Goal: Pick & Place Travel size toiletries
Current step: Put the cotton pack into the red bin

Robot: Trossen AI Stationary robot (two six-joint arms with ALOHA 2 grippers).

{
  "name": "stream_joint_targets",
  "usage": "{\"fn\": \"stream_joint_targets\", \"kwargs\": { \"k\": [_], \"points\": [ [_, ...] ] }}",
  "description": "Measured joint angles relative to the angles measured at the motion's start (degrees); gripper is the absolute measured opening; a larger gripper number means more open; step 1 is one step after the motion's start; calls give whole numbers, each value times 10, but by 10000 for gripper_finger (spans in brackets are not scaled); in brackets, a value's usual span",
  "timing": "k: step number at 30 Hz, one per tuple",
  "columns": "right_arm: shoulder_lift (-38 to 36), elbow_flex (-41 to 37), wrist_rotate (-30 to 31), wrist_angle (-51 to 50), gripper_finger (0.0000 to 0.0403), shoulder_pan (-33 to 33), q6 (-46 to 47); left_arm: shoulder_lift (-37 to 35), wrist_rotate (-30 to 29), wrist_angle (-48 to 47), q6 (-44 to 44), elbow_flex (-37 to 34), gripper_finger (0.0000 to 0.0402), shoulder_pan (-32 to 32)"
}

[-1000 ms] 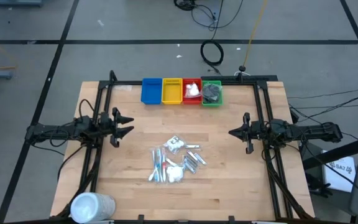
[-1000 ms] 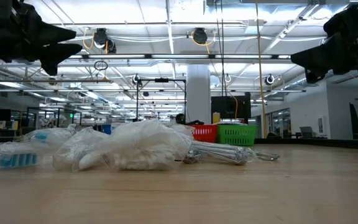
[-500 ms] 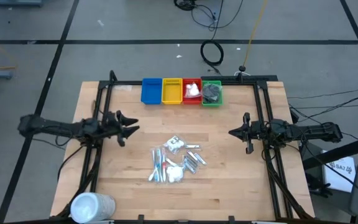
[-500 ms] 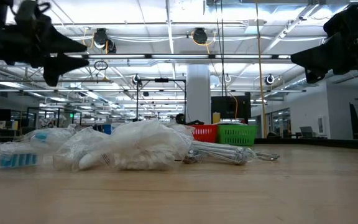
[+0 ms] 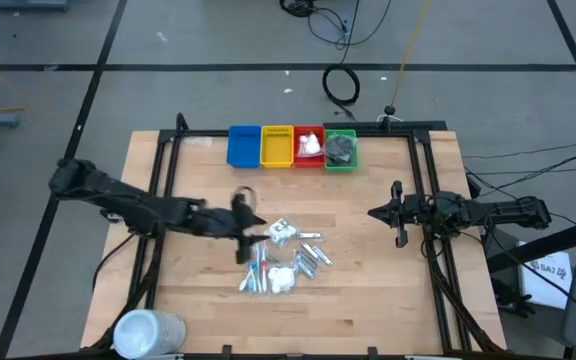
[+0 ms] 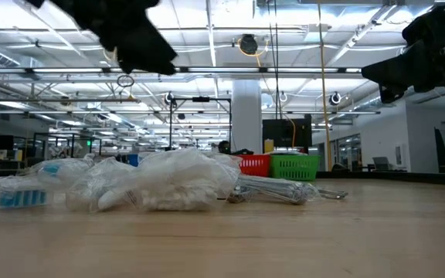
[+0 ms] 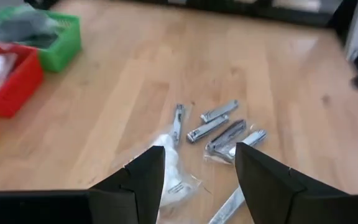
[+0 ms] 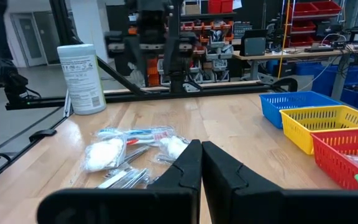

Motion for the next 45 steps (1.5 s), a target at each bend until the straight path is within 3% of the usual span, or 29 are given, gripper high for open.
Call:
{"fn": "stream_joint_targets", "kwargs": {
  "k": [6, 12, 17, 24, 29, 37, 45],
  "points": [
    [0, 0, 0, 0, 4, 0, 0, 135, -1, -107, -10, 141, 191, 6],
    [0, 0, 0, 0, 4, 0, 0, 236, -1, -171, -19, 224, 191, 23],
    [0, 0, 0, 0, 4, 0, 0, 300, 4, -231, -126, 252, 214, 52],
    [0, 0, 0, 0, 4, 0, 0, 326, 47, -253, -115, 254, 288, 79],
    [0, 0, 0, 0, 4, 0, 0, 333, 36, -252, -93, 254, 309, 79],
    [0, 0, 1, 9, 4, 0, 0, 357, 36, -250, -90, 254, 287, 79],
    [4, 0, 1, 18, 4, 0, -5, 361, 35, -234, -90, 254, 232, 79]
  ]
}}
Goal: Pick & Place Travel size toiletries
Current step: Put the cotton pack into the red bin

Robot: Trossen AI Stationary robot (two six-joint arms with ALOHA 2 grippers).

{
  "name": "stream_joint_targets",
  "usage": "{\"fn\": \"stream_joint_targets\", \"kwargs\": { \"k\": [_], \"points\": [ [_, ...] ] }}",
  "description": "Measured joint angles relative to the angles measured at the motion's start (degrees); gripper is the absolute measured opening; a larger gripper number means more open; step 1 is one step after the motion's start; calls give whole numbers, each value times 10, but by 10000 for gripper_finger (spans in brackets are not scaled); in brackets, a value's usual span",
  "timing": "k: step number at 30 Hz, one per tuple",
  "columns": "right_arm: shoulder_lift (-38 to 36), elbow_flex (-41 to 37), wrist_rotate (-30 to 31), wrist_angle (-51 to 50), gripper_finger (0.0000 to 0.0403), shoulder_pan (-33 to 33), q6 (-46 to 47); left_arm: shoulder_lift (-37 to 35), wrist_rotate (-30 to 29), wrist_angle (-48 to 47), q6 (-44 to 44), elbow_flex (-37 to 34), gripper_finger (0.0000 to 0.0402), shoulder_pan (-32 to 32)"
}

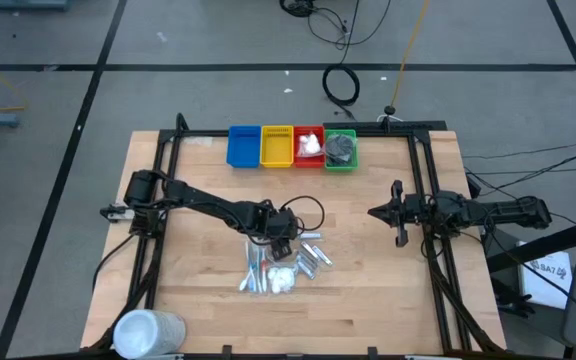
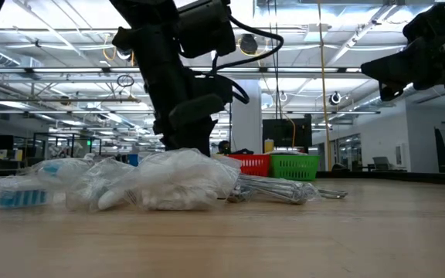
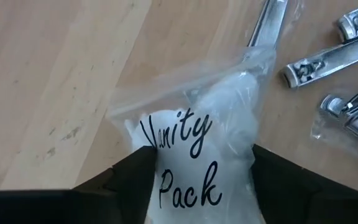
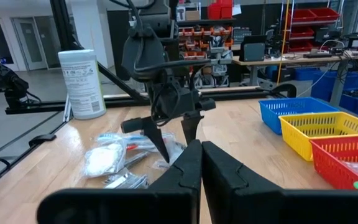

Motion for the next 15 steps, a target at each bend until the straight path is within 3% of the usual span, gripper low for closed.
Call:
{"fn": "stream_joint_targets", "kwargs": {
  "k": [8, 15],
  "points": [
    [1, 0, 0, 0, 4, 0, 0, -7, -1, -2, 3, 0, 145, 0],
    [1, 0, 0, 0, 4, 0, 0, -57, -21, 0, 18, 0, 66, 0]
  ]
}}
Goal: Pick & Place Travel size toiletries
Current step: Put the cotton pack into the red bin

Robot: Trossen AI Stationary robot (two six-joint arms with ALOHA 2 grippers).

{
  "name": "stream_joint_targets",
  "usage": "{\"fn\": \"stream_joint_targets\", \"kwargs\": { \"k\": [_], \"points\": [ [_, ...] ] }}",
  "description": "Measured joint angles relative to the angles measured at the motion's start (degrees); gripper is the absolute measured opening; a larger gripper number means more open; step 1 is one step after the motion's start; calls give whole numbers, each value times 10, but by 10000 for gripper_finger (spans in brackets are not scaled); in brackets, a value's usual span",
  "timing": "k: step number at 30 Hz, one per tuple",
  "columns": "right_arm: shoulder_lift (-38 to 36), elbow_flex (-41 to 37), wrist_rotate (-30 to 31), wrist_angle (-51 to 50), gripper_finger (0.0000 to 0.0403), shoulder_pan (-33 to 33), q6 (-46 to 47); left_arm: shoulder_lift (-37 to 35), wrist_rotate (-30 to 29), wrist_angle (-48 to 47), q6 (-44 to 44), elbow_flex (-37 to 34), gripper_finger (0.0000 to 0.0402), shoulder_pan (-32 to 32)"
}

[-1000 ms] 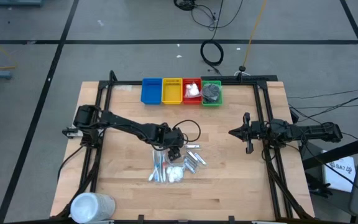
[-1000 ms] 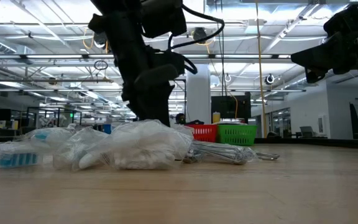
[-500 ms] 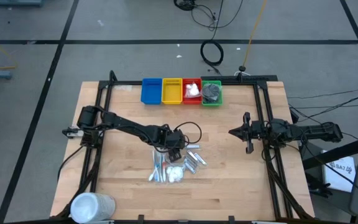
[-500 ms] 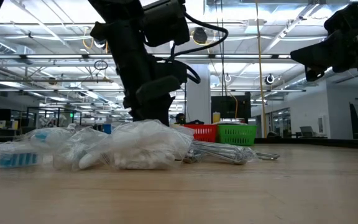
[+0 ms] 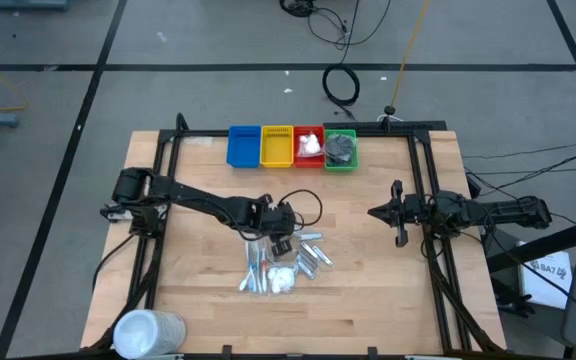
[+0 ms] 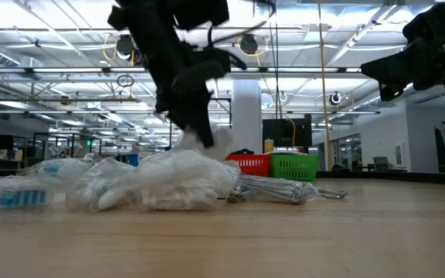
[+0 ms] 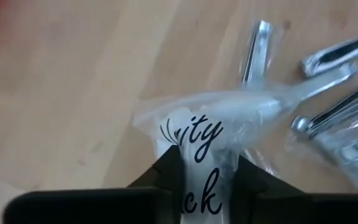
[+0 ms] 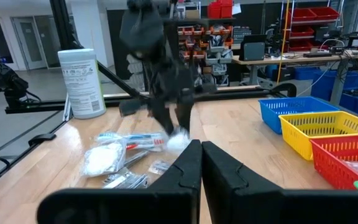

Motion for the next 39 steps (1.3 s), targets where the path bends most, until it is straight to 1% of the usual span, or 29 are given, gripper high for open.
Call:
{"fn": "stream_joint_targets", "kwargs": {
  "k": [3, 5, 9, 11, 13, 16, 19, 21, 22, 26, 28, 31, 33, 36, 39],
  "points": [
    [0, 0, 0, 0, 4, 0, 0, -31, -32, 5, 21, 0, 36, 0],
    [0, 0, 0, 0, 4, 0, 0, -53, -65, 14, 44, 0, 21, 0],
    [0, 0, 0, 0, 4, 0, 0, -90, -145, 77, 119, 0, 10, 1],
    [0, 0, 0, 0, 4, 0, 0, -102, -175, 130, 169, 0, 16, 4],
    [0, 0, 0, 0, 4, 0, 0, -107, -192, 186, 221, 0, 31, 10],
    [0, 0, 0, 0, 4, 0, 0, -109, -195, 262, 290, 0, 55, 25],
    [0, 0, 0, 0, 4, 0, 0, -109, -195, 309, 322, 0, 67, 46],
    [0, 0, 0, 0, 4, 0, 0, -109, -188, 321, 326, 0, 69, 66],
    [0, 0, 0, 0, 4, 0, 0, -109, -175, 328, 325, 0, 70, 79],
    [0, 0, 0, 0, 4, 0, 0, -100, -86, 361, 287, 0, 71, 143],
    [0, 0, 0, 0, 4, 0, 0, -88, -65, 379, 273, 0, 71, 173],
    [0, 0, 0, 0, 4, 0, 0, -59, -58, 421, 251, 0, 71, 217],
    [0, 0, 0, 0, 4, 0, 0, -35, -51, 442, 219, 0, 71, 246],
    [0, 0, 0, 0, 4, 0, 0, 7, -15, 454, 169, 0, 71, 283],
    [0, 0, 0, 0, 4, 0, 0, 54, 11, 471, 121, 0, 71, 304]
  ]
}}
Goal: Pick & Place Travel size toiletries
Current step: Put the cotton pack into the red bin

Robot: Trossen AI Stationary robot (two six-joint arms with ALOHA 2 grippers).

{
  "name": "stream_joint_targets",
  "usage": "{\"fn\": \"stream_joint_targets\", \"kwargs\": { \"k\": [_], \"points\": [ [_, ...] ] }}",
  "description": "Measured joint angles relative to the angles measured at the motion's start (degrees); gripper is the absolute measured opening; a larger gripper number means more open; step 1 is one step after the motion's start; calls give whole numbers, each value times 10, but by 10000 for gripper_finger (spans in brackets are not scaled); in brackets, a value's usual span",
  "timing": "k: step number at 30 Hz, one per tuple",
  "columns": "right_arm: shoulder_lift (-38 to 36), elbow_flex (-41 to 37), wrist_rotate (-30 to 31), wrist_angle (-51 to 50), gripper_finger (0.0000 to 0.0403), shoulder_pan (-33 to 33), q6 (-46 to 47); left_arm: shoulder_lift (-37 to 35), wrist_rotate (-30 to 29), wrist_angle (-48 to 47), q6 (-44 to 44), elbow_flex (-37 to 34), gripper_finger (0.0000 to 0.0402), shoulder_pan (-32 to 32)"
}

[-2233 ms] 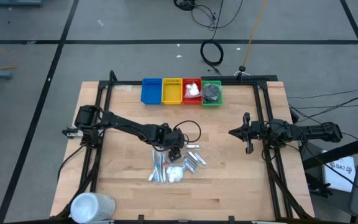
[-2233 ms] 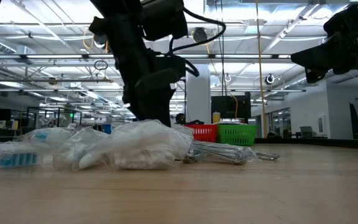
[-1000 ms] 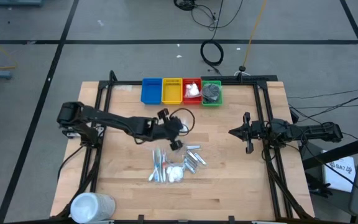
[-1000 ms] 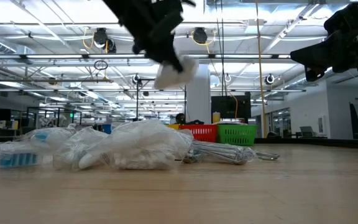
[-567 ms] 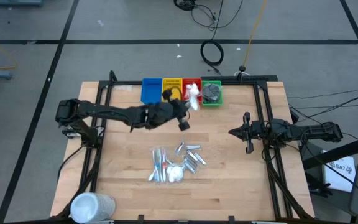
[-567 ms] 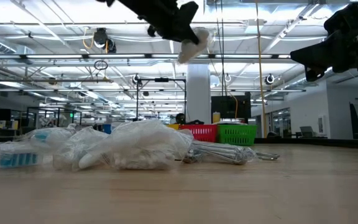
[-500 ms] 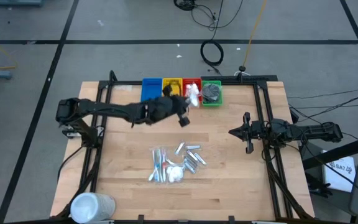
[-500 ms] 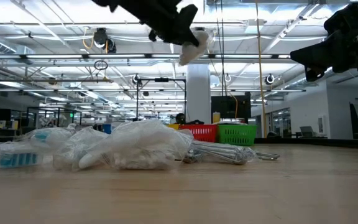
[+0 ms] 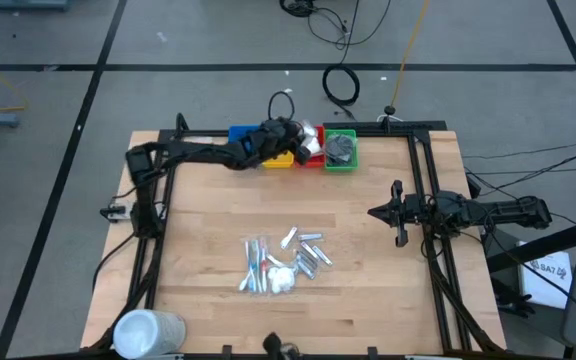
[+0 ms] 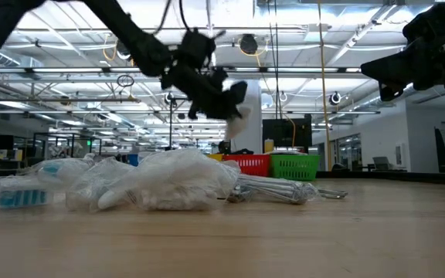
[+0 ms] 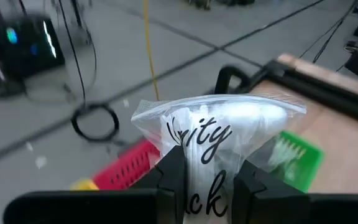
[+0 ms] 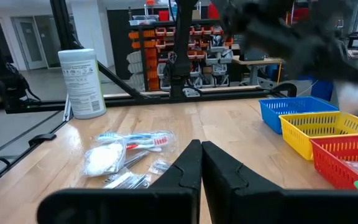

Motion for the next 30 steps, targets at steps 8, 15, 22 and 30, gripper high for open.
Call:
{"fn": "stream_joint_targets", "kwargs": {
  "k": [8, 15, 22, 30],
  "points": [
    [0, 0, 0, 0, 4, 0, 0, 67, -43, 43, -39, 0, 72, 12],
    [0, 0, 0, 0, 4, 0, 0, 69, -26, 44, -17, 0, 72, 11],
    [0, 0, 0, 0, 4, 0, 0, 69, 12, 37, 67, 0, 72, 12],
    [0, 0, 0, 0, 4, 0, 0, 69, 24, 37, 73, 0, 79, 12]
  ]
}}
